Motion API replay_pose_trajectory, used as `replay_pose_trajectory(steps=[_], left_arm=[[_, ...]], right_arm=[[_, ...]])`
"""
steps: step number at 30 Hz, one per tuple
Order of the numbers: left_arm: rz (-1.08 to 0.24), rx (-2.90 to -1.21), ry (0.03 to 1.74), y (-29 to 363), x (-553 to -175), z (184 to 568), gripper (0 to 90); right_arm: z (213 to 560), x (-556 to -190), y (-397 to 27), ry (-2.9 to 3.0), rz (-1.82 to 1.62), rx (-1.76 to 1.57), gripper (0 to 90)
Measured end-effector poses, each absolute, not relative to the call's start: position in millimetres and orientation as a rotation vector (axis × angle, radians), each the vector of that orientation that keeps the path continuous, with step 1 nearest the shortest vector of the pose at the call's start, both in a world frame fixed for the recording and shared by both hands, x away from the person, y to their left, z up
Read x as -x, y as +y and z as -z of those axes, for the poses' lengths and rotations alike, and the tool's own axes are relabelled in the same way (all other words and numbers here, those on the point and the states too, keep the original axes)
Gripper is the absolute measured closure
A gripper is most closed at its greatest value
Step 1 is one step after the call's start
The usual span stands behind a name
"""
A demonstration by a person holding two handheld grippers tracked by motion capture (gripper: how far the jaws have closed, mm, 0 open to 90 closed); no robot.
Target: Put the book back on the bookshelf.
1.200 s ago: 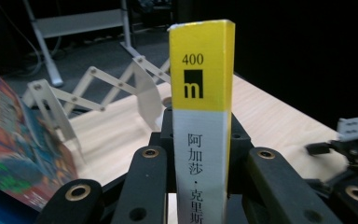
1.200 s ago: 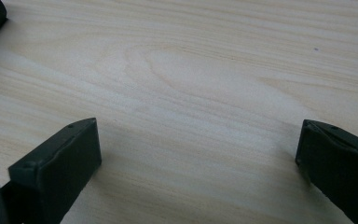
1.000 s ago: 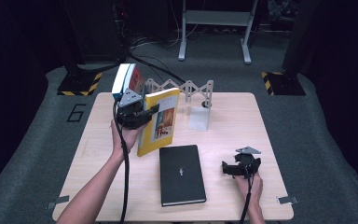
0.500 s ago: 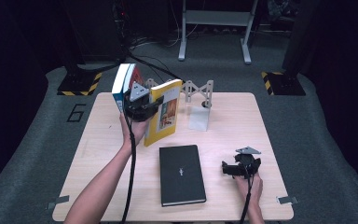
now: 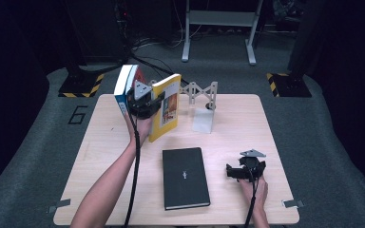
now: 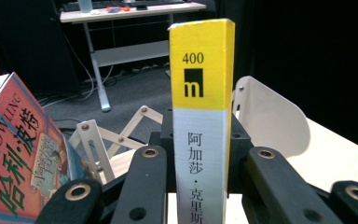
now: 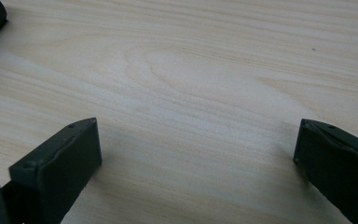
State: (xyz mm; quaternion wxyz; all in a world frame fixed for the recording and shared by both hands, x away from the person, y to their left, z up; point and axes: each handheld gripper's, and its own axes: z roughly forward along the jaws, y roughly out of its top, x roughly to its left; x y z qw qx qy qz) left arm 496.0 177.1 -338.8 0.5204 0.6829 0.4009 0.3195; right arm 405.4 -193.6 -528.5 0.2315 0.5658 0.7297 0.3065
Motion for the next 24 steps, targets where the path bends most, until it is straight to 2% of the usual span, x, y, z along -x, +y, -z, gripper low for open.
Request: replay_pose_trajectory(steps=[24], left_arm=[[-0.863, -1.521, 1.028, 174.6, -531.6, 370.8, 76.1]], right_arm=[[528.6, -405.3, -193.3, 2.001, -0.844, -1.547, 0.8]])
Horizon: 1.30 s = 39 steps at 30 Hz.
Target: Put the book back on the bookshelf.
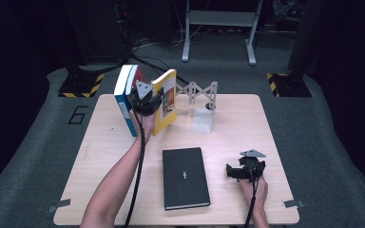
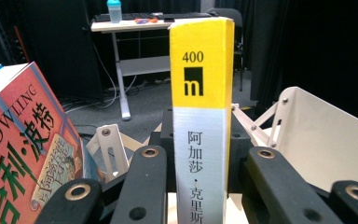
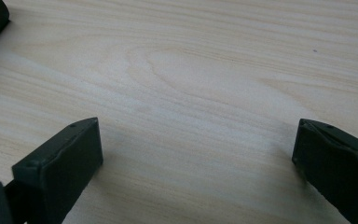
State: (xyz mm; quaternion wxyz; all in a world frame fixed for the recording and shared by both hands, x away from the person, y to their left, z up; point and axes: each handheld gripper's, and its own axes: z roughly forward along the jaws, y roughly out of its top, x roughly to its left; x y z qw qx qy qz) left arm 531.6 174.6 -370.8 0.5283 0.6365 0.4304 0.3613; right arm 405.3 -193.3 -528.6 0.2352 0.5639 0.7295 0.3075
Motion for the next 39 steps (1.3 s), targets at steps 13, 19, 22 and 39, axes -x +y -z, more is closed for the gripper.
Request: replay_pose_trajectory(steps=[13, 19, 22, 39], left_arm=[[-0.875, -1.47, 1.063, 167.6, -547.2, 396.5, 76.0], [-0.883, -1.456, 1.061, 164.9, -548.0, 403.8, 75.9], [-0.9, -1.466, 1.051, 165.2, -546.6, 404.2, 75.7], [-0.794, -1.565, 1.151, 194.3, -527.0, 405.3, 73.2]], right_arm=[[528.3, -404.5, -192.6, 2.003, -0.851, -1.549, 1.5], [528.2, -404.3, -192.5, 2.005, -0.853, -1.547, 1.8], [528.1, -404.0, -192.6, 2.007, -0.849, -1.547, 2.0], [528.1, -403.6, -192.8, 2.017, -0.847, -1.531, 2.7]])
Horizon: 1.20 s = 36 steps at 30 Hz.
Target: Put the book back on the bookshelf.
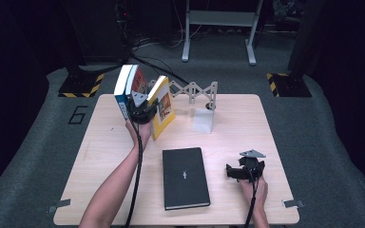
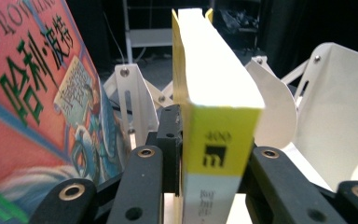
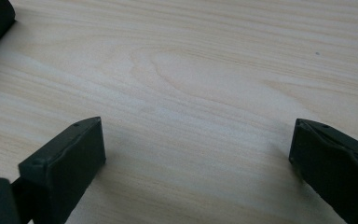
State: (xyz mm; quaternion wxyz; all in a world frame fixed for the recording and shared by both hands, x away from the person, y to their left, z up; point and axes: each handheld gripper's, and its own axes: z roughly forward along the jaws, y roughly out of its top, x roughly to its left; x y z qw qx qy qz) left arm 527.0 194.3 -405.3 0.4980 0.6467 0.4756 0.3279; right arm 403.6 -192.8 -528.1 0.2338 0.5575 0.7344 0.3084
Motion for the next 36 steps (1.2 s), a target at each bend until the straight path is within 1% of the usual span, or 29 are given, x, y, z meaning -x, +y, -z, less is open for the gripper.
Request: replay_pose_trajectory(steps=[3, 6, 8, 10, 12, 14, 17, 20, 21, 23, 24, 25, 27, 29, 30, 32, 36], left_arm=[[-0.772, -1.585, 1.143, 196.7, -526.5, 403.6, 72.4], [-0.736, -1.635, 1.096, 195.4, -524.5, 397.6, 70.4], [-0.72, -1.64, 1.081, 193.9, -525.0, 395.5, 67.3], [-0.707, -1.691, 1.061, 188.5, -529.0, 387.4, 62.9], [-0.694, -1.714, 1.058, 186.8, -532.3, 384.2, 61.7], [-0.676, -1.744, 1.068, 185.4, -537.1, 381.2, 58.3], [-0.658, -1.785, 1.076, 184.2, -542.5, 376.7, 58.3], [-0.674, -1.832, 1.067, 182.7, -543.8, 373.6, 61.0], [-0.659, -1.845, 1.074, 183.2, -545.0, 373.4, 62.2], [-0.664, -1.832, 1.08, 184.7, -545.6, 371.8, 65.0], [-0.665, -1.827, 1.08, 185.0, -545.6, 369.9, 64.3], [-0.665, -1.822, 1.083, 184.9, -546.0, 367.8, 61.2], [-0.676, -1.842, 1.083, 185.0, -547.5, 363.7, 61.0], [-0.701, -1.863, 1.064, 184.8, -547.0, 361.9, 70.7], [-0.71, -1.865, 1.061, 184.9, -547.0, 361.8, 73.3], [-0.71, -1.846, 1.08, 185.6, -546.8, 362.4, 75.1], [-0.719, -1.801, 1.099, 185.5, -546.2, 362.8, 75.8]], right_arm=[[528.1, -403.5, -192.8, 2.017, -0.848, -1.53, 2.9], [528.2, -403.9, -192.5, 2.02, -0.859, -1.523, 3.1], [528.4, -404.0, -192.1, 2.013, -0.861, -1.525, 3.2], [528.5, -404.0, -192.0, 2.009, -0.864, -1.528, 3.1], [528.4, -404.1, -192.0, 2.01, -0.861, -1.529, 3.1], [528.5, -404.0, -192.0, 2.008, -0.863, -1.528, 3.1], [528.5, -404.1, -192.0, 2.008, -0.863, -1.528, 3.1], [528.6, -404.1, -191.9, 2.006, -0.862, -1.528, 3.1], [528.4, -404.1, -191.9, 2.008, -0.859, -1.529, 3.1], [528.5, -404.0, -192.1, 2.009, -0.863, -1.528, 3.1], [528.5, -404.0, -192.1, 2.009, -0.863, -1.528, 3.1], [528.5, -404.0, -192.1, 2.009, -0.864, -1.528, 3.1], [528.5, -404.0, -192.1, 2.009, -0.864, -1.528, 3.1], [528.5, -404.0, -192.1, 2.009, -0.864, -1.528, 3.2], [528.5, -404.0, -192.0, 2.008, -0.864, -1.528, 3.2], [528.5, -404.0, -192.1, 2.009, -0.864, -1.528, 3.2], [528.4, -404.0, -192.2, 2.011, -0.862, -1.528, 3.3]])
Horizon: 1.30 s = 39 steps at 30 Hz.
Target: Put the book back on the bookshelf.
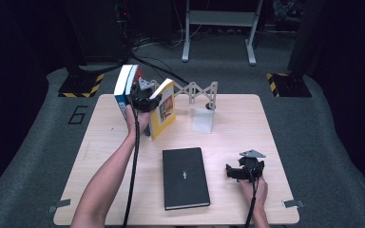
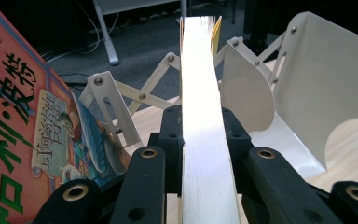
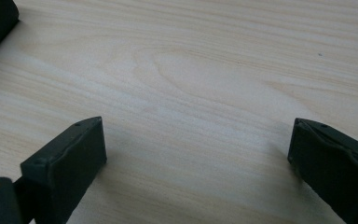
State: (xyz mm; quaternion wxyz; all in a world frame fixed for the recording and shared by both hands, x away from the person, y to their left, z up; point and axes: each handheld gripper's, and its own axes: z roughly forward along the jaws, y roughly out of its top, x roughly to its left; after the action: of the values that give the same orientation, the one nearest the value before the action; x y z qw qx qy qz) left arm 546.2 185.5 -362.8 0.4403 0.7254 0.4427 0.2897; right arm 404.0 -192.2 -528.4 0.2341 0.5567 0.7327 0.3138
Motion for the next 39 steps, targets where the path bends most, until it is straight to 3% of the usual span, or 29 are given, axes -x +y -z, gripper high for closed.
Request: replay_pose_trajectory(steps=[11, 21, 33, 35, 39], left_arm=[[-0.768, -1.616, 1.257, 182.1, -556.7, 360.1, 75.7], [-0.801, -1.55, 1.396, 177.7, -572.4, 368.0, 75.6], [-0.838, -1.549, 1.437, 171.3, -581.6, 367.4, 75.2], [-0.846, -1.553, 1.438, 172.2, -580.9, 366.6, 73.4], [-0.863, -1.564, 1.428, 171.9, -577.3, 362.0, 58.8]], right_arm=[[528.5, -404.1, -192.1, 2.009, -0.861, -1.527, 3.3], [528.4, -403.8, -192.5, 2.017, -0.864, -1.523, 3.3], [528.5, -403.8, -192.3, 2.013, -0.866, -1.524, 3.4], [528.4, -403.5, -192.6, 2.018, -0.867, -1.52, 3.5], [528.4, -403.5, -192.6, 2.017, -0.867, -1.519, 3.6]])
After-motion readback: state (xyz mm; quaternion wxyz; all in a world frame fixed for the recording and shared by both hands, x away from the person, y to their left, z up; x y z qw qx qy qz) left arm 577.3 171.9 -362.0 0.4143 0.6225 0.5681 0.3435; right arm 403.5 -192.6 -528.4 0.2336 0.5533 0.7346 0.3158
